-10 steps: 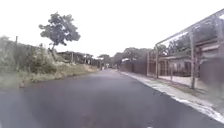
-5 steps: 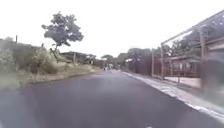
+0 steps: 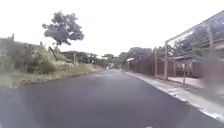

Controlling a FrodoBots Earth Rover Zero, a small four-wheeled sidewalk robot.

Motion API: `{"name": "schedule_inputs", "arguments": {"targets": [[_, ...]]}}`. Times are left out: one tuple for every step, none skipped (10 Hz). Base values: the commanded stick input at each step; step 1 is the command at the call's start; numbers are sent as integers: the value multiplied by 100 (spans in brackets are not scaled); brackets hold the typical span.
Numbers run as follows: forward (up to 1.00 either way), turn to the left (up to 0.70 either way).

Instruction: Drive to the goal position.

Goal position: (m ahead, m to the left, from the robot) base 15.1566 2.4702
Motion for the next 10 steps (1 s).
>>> {"name": "schedule_inputs", "arguments": {"targets": [[70, 0], [70, 0], [70, 0], [70, 0], [70, 0], [70, 0], [70, 0], [70, 0], [70, 0], [70, 0]]}}
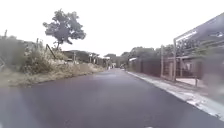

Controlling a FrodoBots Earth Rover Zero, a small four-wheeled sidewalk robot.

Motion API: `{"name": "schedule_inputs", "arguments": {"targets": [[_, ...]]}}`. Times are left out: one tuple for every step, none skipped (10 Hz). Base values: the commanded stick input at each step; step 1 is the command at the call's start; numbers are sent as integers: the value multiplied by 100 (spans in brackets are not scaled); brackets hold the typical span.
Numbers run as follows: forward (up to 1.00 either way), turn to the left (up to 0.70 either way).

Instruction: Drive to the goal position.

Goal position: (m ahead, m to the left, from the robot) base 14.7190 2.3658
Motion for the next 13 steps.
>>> {"name": "schedule_inputs", "arguments": {"targets": [[70, 0], [70, 0], [70, 0], [70, 0], [70, 0], [70, 0], [70, 0], [70, 0], [70, 0], [70, 0], [70, 0], [70, 0], [70, 0]]}}
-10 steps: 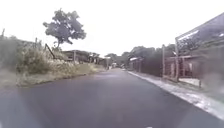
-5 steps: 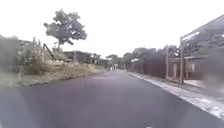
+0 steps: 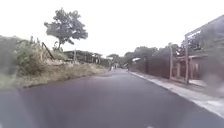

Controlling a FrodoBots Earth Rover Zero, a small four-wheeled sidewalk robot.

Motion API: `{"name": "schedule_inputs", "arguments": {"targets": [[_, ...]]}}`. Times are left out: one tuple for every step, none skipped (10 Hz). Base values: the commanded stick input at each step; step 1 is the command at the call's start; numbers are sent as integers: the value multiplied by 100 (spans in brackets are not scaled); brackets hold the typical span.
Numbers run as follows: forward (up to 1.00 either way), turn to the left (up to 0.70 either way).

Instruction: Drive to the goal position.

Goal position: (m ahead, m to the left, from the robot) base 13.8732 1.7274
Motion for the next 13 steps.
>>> {"name": "schedule_inputs", "arguments": {"targets": [[70, 0], [70, 0], [70, 0], [70, 0], [70, 0], [70, 0], [70, 0], [70, 0], [70, 0], [70, 0], [70, 0], [70, 0], [70, 0]]}}
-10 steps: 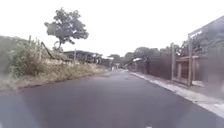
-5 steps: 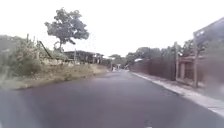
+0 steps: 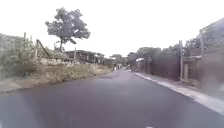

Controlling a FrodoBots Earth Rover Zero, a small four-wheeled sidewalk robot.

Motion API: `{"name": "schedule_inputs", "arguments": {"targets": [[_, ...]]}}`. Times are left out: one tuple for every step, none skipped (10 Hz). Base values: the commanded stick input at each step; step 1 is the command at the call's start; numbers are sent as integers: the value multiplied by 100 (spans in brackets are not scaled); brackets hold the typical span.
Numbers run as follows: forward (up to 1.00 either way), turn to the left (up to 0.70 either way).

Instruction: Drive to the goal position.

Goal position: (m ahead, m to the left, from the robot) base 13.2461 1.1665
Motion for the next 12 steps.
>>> {"name": "schedule_inputs", "arguments": {"targets": [[70, 0], [70, 0], [70, 0], [70, 0], [70, 0], [70, 0], [70, 0], [70, 0], [70, 0], [70, 0], [70, 0], [70, 0]]}}
